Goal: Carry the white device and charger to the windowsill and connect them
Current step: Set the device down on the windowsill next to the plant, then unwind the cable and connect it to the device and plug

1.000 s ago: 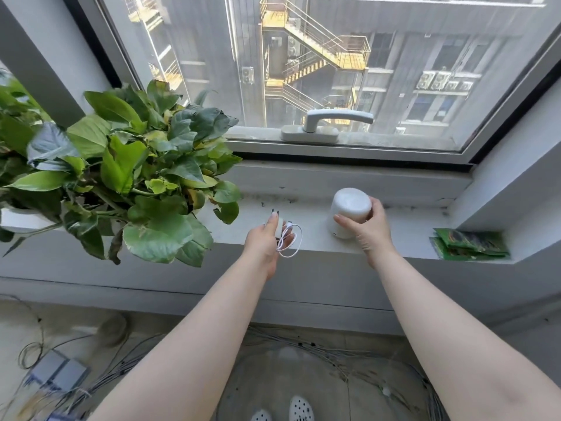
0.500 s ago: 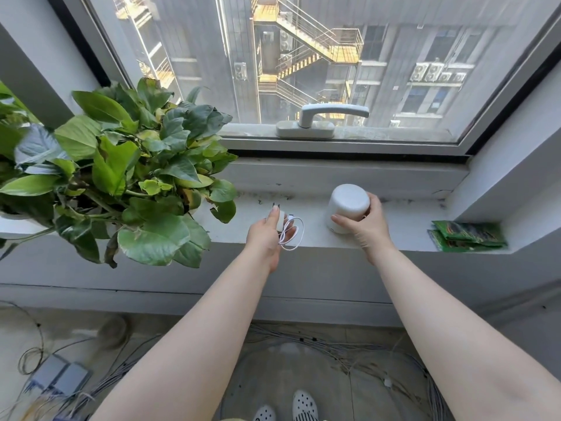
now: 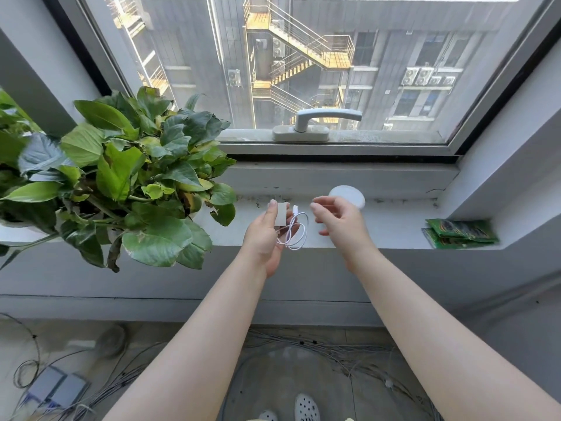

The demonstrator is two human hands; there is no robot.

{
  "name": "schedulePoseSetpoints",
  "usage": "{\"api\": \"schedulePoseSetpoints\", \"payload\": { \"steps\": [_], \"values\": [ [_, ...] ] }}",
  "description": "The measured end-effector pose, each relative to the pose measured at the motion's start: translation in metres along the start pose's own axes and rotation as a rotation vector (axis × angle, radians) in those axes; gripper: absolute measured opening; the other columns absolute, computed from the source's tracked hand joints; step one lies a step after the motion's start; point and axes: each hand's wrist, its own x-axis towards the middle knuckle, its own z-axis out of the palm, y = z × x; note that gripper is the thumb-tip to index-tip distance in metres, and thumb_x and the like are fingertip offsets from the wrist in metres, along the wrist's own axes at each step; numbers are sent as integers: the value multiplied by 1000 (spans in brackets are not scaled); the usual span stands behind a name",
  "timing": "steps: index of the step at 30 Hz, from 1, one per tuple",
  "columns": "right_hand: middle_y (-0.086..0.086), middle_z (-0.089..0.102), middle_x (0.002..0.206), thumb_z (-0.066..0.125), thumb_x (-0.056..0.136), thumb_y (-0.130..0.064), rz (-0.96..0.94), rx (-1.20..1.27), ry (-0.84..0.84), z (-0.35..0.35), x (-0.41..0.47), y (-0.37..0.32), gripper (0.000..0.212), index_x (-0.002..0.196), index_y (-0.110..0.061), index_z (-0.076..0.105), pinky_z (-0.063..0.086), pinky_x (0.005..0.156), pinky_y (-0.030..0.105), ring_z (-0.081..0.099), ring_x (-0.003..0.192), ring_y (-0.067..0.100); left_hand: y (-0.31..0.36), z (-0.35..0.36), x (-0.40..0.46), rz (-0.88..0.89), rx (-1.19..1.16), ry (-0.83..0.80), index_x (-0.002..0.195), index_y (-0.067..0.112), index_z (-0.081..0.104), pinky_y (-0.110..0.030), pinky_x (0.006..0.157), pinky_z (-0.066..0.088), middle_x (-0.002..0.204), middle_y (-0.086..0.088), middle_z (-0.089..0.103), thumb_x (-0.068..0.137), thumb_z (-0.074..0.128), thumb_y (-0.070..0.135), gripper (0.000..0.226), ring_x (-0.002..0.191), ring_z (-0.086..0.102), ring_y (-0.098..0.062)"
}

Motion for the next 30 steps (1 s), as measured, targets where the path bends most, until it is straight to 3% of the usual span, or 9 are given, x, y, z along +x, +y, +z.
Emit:
{"api": "schedulePoseSetpoints", "payload": {
  "steps": [3, 8, 13, 15, 19, 21, 25, 28, 30],
  "values": [
    [-2, 68, 93, 62, 90, -28, 56, -3, -62, 5, 3, -3, 10, 96, -21, 65, 46, 63, 19, 61, 82, 9, 0, 1, -5, 24, 31, -48, 107, 8, 62, -31, 84, 51, 90, -5, 66, 98, 42, 34, 34, 79, 62, -16],
    [1, 70, 74, 68, 84, -14, 43, 32, -76, 6, 3, -8, 2, 85, -13, 68, 42, 52, 6, 59, 61, -2, 0, 8, -13, 29, 52, -89, 115, 3, 57, -31, 83, 50, 84, -9, 62, 99, 40, 31, 37, 77, 61, -18],
    [4, 71, 76, 71, 81, -11, 104, 88, -87, 3, 1, -7, 6, 84, -11, 67, 52, 73, 30, 66, 73, 16, 3, 8, -18, 10, 61, -92, 105, 5, 59, -33, 84, 51, 82, -10, 63, 98, 41, 32, 32, 75, 63, -19],
    [5, 69, 77, 70, 82, -9, 109, 123, -79, 2, 2, -8, 6, 82, -12, 64, 54, 70, 26, 65, 70, 17, 4, 6, -17, -1, 47, -76, 109, 5, 56, -34, 86, 50, 85, -10, 61, 98, 43, 29, 30, 78, 61, -21],
    [3, 67, 72, 70, 82, -8, 85, 139, -77, -2, 2, -11, 13, 77, -15, 60, 50, 58, 16, 64, 61, 10, 8, 4, -18, -72, 16, -119, 103, 8, 53, -28, 74, 51, 87, -12, 58, 95, 47, 9, 11, 76, 57, -19],
    [4, 67, 71, 71, 82, -8, 64, 136, -80, -3, 3, -13, 15, 75, -15, 59, 48, 56, 15, 64, 59, 8, 10, 4, -20, -93, 10, -145, 108, 8, 50, -25, 67, 53, 88, -13, 60, 94, 45, 3, 16, 74, 57, -19],
    [3, 71, 76, 64, 87, -10, 39, 133, -159, -5, 4, -15, 7, 82, -14, 66, 51, 66, 20, 67, 65, 9, 12, 4, -20, -109, -18, -156, 103, 8, 51, -24, 67, 52, 90, -14, 61, 95, 44, 1, 13, 75, 56, -20],
    [2, 72, 89, 57, 86, 0, 12, 104, -258, -11, 3, -13, 21, 96, -13, 71, 52, 75, 22, 68, 81, 10, 15, 5, -19, -104, -67, -150, 99, 7, 51, -24, 66, 52, 88, -14, 60, 96, 41, 1, 12, 72, 57, -19],
    [0, 72, 93, 57, 84, 4, -22, 57, -296, -13, 1, -13, 31, 104, -14, 71, 50, 72, 16, 66, 86, 5, 16, 5, -18, -100, -71, -141, 96, 7, 52, -22, 61, 53, 83, -13, 60, 96, 41, 1, 13, 63, 59, -16]
  ]
}}
